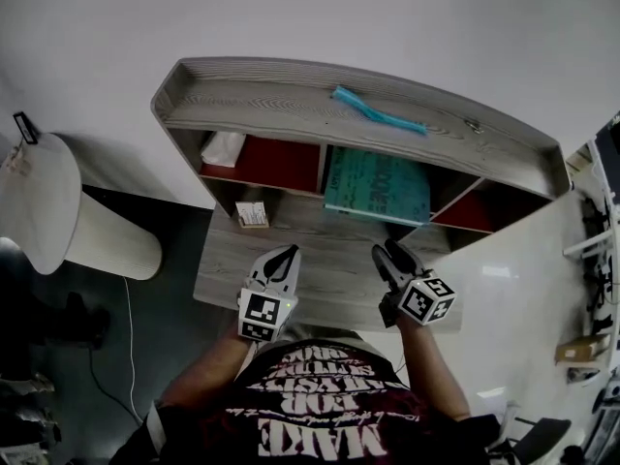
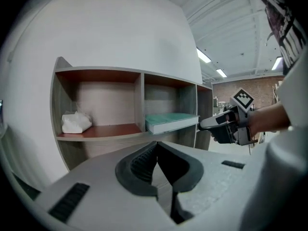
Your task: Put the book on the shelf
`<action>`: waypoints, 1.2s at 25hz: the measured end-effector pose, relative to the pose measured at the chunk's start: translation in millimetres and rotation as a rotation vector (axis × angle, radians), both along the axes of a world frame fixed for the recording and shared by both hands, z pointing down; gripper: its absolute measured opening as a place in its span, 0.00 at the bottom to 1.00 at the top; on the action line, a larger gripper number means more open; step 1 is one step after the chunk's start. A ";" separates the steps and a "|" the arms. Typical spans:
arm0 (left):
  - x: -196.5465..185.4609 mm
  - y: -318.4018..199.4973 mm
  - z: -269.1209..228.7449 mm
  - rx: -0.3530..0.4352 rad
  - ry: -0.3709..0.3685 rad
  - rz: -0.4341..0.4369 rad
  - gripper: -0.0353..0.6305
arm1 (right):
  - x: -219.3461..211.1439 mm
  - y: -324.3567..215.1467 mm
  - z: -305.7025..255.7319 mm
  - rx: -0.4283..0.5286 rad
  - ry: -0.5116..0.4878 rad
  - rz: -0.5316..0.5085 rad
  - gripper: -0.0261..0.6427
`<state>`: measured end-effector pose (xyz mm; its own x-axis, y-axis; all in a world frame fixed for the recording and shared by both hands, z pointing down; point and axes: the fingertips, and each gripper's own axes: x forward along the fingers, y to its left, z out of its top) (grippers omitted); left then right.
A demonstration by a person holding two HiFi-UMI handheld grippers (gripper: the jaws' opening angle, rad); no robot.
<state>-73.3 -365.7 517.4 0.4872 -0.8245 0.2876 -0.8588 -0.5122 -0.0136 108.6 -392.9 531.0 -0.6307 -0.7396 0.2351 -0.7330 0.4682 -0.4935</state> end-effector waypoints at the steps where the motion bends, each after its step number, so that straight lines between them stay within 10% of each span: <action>1: -1.6 1.5 -3.1 0.008 0.002 0.001 0.06 | 1.8 5.3 -2.1 0.033 0.036 0.012 0.27; 8: -8.2 16.3 -32.9 0.096 -0.003 0.005 0.06 | 10.4 38.8 -25.3 0.159 0.156 0.099 0.06; 30: -4.7 64.1 -41.4 0.102 0.031 0.138 0.06 | 13.7 123.0 -81.9 0.372 0.360 0.201 0.04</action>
